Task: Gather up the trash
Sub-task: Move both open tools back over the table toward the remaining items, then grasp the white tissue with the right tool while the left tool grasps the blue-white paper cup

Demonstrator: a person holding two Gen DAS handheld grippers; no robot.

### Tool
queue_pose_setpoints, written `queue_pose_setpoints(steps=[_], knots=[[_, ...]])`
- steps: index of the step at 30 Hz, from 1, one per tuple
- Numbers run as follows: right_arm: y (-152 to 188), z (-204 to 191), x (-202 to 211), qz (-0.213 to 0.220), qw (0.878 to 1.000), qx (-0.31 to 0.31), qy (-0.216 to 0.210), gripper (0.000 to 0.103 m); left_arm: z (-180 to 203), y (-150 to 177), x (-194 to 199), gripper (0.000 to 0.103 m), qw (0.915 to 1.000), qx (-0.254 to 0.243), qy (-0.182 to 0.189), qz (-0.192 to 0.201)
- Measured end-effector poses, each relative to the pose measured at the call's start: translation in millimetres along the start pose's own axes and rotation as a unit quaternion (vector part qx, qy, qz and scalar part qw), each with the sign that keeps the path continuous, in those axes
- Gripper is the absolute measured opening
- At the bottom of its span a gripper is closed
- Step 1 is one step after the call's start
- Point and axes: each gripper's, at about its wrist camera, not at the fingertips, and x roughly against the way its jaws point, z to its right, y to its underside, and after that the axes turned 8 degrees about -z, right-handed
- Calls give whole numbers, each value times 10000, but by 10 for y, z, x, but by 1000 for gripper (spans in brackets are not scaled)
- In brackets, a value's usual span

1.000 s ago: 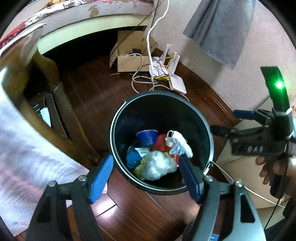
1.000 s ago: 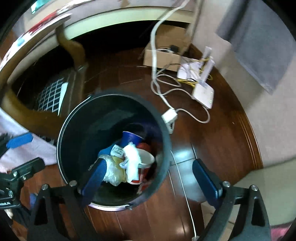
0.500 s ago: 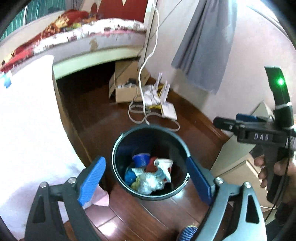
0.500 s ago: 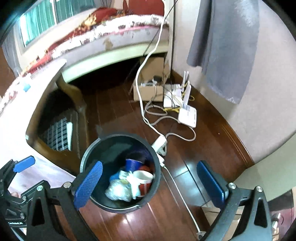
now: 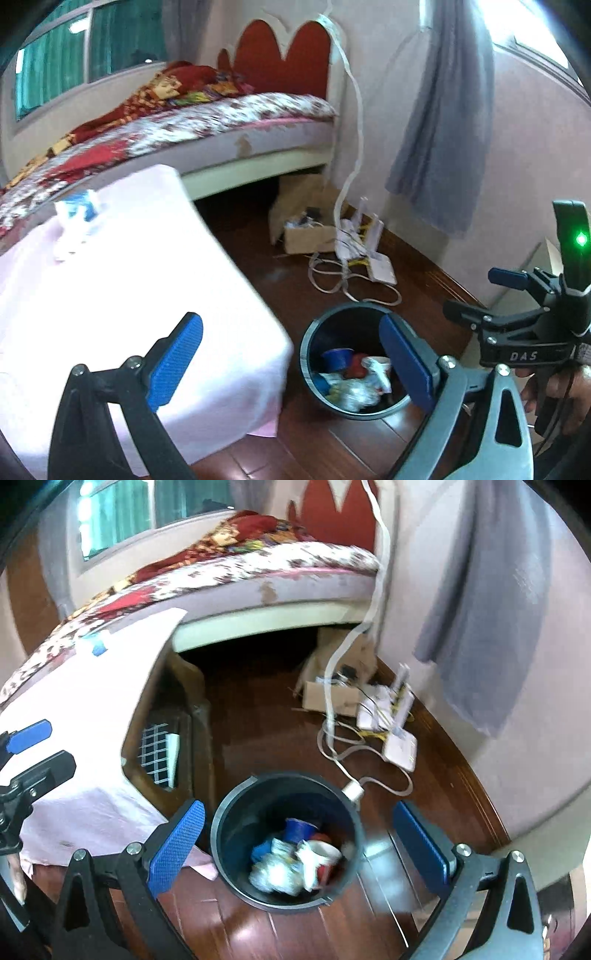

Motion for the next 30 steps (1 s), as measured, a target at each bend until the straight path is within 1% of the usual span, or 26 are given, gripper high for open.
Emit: queue_pose_setpoints(steps=[3, 7, 10, 12, 13, 15, 17, 18, 19, 21, 24, 26, 28, 30], knots=[[-137, -284, 6, 157, 9996, 197, -153, 103, -287, -7, 105, 99, 9996, 78, -230, 123], [-316, -720, -4, 306, 9977, 436, -416, 103, -844, 12, 238, 99, 9971, 347, -630, 264], [-458, -1128, -44, 425, 9954, 632, -582, 103, -1328, 45, 286, 99, 9926, 622, -1001, 284], [-590, -1491, -104, 531, 9919, 780, -847, 103, -1722, 81, 300, 99, 9880, 850, -1258, 277], [-635, -1624, -131, 533, 9907, 840, -929, 103, -1829, 94, 298, 99, 9866, 912, -1330, 265], [-781, -2031, -227, 461, 9868, 1064, -1135, 103, -2134, 105, 271, 99, 9821, 1130, -1490, 230], [-928, -2368, -332, 369, 9860, 1191, -1105, 103, -2444, 117, 239, 99, 9770, 1345, -1639, 200], [-1012, -2548, -394, 365, 9860, 1217, -1083, 103, -2555, 120, 218, 99, 9754, 1417, -1679, 168], [-1115, -2745, -463, 385, 9843, 1277, -1157, 103, -2729, 113, 171, 99, 9735, 1515, -1709, 135], [-1268, -3059, -570, 428, 9814, 1424, -1215, 103, -2917, 122, 153, 99, 9708, 1590, -1791, 108], [-1511, -3492, -771, 442, 9774, 1593, -1316, 103, -3224, 72, 104, 99, 9689, 1633, -1856, 128], [-1684, -3736, -944, 413, 9762, 1637, -1361, 103, -3430, 8, 26, 97, 9692, 1660, -1817, 135], [-1822, -3916, -1119, 367, 9760, 1624, -1402, 103, -3522, -7, 1, 92, 9691, 1654, -1824, 164], [-1945, -4042, -1281, 287, 9765, 1616, -1398, 103, -3650, -41, -66, 91, 9692, 1699, -1775, 167]])
